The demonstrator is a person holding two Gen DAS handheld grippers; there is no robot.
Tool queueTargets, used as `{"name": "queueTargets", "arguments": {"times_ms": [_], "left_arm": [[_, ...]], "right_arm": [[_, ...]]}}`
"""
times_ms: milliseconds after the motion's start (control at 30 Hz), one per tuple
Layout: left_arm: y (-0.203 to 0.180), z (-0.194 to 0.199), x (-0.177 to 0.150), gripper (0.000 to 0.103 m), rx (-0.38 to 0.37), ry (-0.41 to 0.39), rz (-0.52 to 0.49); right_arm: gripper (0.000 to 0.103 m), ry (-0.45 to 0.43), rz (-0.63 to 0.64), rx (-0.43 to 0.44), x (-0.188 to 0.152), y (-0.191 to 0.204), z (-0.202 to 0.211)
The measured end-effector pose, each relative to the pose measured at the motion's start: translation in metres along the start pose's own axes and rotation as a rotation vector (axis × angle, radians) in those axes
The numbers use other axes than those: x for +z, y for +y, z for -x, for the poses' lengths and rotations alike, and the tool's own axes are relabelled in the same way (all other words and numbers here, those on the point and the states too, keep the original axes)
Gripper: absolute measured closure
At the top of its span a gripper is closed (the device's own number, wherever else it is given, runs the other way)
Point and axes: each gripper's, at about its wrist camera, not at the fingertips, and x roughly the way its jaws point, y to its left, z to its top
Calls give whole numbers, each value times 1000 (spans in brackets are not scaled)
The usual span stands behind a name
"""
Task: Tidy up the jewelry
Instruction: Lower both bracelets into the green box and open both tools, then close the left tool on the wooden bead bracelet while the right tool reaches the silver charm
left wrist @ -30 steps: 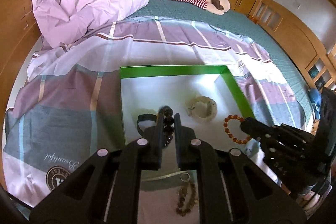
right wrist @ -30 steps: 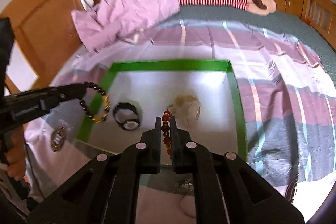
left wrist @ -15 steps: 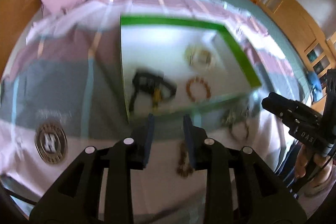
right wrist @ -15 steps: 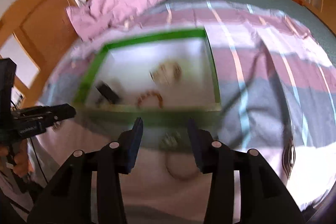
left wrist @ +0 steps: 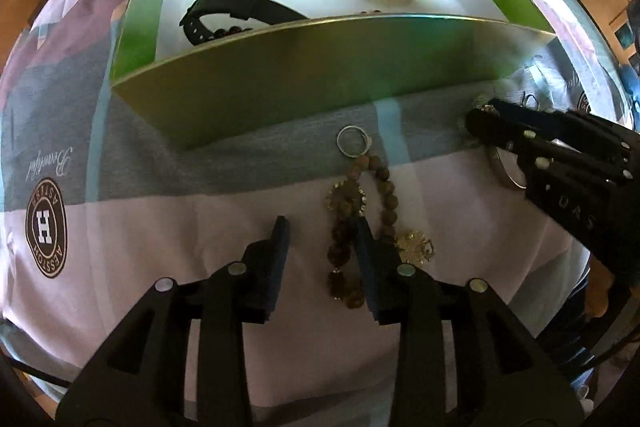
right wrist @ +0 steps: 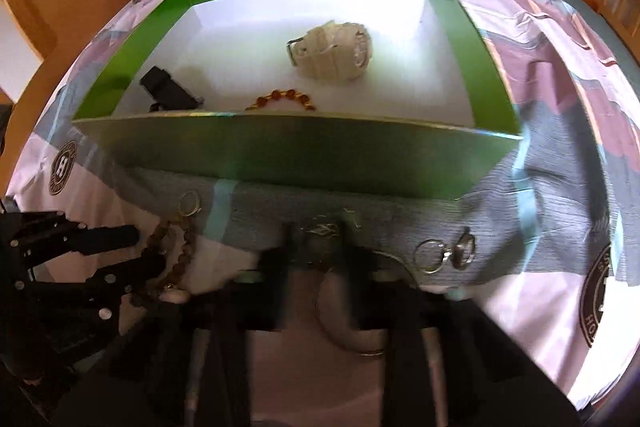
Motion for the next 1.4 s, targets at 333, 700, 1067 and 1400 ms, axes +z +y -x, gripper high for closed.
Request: {"name": "queueTargets", "arguments": {"times_ms": [333,700,1067,1400], "left_arm": [[10,12,1,92,7,-52,14],[0,19,4,92,33,-79,-11],[-2,19,1,92,46,-78,-11],[-1,36,0,92,30,-136,2]], "right_arm": [[95,-46,6,44,-12,3,25],[95,-53,19,68,-16,11,35],[95,-30,29,70,-22,20,28],[95,-27,31,68,-24,21,27]]}}
